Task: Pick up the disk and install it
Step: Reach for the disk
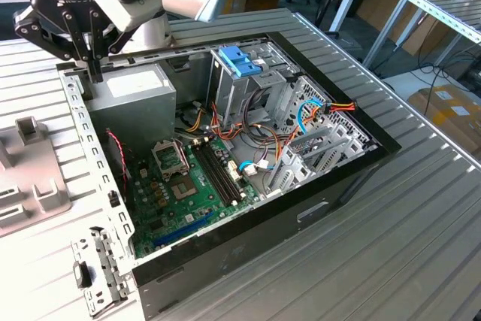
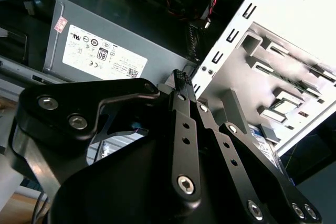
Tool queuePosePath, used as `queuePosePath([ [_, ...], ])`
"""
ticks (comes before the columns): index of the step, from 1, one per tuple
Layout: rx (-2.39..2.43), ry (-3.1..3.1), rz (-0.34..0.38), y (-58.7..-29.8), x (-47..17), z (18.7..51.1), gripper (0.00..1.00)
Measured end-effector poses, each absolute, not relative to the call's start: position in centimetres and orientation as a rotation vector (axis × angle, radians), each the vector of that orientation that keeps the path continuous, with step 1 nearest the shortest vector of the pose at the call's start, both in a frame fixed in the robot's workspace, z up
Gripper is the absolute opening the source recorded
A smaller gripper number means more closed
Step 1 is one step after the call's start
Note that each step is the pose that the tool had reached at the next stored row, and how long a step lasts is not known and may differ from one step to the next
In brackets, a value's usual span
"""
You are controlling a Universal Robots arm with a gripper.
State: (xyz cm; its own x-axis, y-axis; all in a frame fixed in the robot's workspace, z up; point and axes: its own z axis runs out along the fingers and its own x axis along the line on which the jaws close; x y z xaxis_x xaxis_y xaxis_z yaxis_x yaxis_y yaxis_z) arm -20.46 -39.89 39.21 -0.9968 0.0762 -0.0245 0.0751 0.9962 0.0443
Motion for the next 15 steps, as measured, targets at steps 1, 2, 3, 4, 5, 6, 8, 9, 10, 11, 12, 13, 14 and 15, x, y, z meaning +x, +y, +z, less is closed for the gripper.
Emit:
queuePosePath([
  [1, 0.118, 3.112, 0.068, -39.89, -20.49, 39.20, 0.11],
  [2, 0.118, 3.112, 0.068, -39.89, -20.51, 39.20, 0.11],
  [3, 0.118, 3.112, 0.068, -39.89, -20.53, 39.19, 0.11],
  [4, 0.118, 3.112, 0.068, -39.89, -20.55, 39.19, 0.11],
  [5, 0.118, 3.113, 0.068, -39.89, -20.58, 39.19, 0.11],
  [6, 0.118, 3.112, 0.068, -39.89, -20.59, 39.18, 0.11],
  [8, 0.118, 3.113, 0.067, -39.90, -20.62, 39.17, 0.11],
  [9, 0.118, 3.113, 0.068, -39.89, -20.63, 39.16, 0.11],
  [10, 0.118, 3.112, 0.068, -39.89, -20.63, 39.15, 0.11],
  [11, 0.118, 3.112, 0.068, -39.89, -20.66, 39.14, 0.11],
  [12, 0.118, 3.112, 0.068, -39.89, -20.70, 39.14, 0.11],
  [13, 0.118, 3.112, 0.068, -39.89, -20.73, 39.14, 0.11],
  [14, 0.118, 3.112, 0.068, -39.89, -20.75, 39.13, 0.11],
  [15, 0.118, 3.112, 0.068, -39.89, -20.76, 39.13, 0.11],
])
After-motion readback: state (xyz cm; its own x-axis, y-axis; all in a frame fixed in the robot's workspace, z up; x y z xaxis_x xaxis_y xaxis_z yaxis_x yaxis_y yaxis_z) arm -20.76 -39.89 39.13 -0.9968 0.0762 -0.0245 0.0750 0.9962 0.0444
